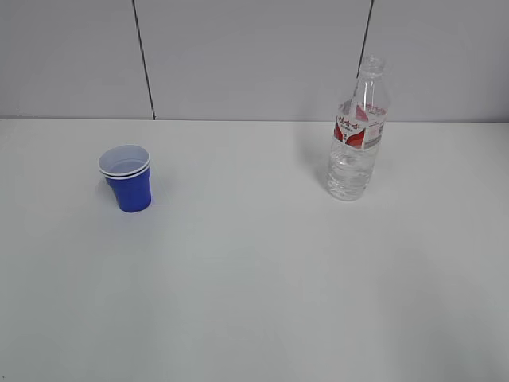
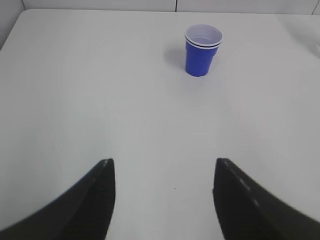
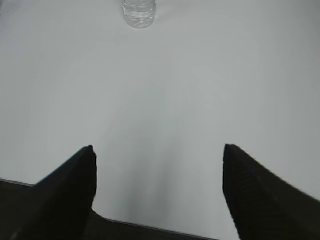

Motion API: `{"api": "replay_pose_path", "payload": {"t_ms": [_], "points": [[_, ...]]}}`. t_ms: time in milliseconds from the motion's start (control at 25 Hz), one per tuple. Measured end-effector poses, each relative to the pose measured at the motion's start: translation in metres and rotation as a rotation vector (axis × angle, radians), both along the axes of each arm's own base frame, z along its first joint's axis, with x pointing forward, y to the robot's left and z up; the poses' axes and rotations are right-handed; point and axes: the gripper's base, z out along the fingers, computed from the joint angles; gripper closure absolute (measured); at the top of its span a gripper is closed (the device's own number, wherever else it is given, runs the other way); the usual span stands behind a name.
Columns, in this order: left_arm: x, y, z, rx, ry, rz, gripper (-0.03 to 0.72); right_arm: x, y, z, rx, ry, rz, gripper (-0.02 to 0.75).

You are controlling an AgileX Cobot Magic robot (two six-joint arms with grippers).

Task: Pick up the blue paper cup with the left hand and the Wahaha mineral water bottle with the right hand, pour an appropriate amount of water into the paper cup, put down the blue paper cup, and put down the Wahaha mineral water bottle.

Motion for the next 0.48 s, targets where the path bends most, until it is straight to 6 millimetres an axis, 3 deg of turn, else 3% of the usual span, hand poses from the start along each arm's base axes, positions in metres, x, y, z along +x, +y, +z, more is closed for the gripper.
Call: {"api": "replay_pose_path", "payload": {"t_ms": [480], "points": [[0.0004,-0.0010,0.0000,0.000,0.000,0.137,0.213,-0.0045,0.0000,-0.0002,0.000,-0.033,0.000,0.150]]}}
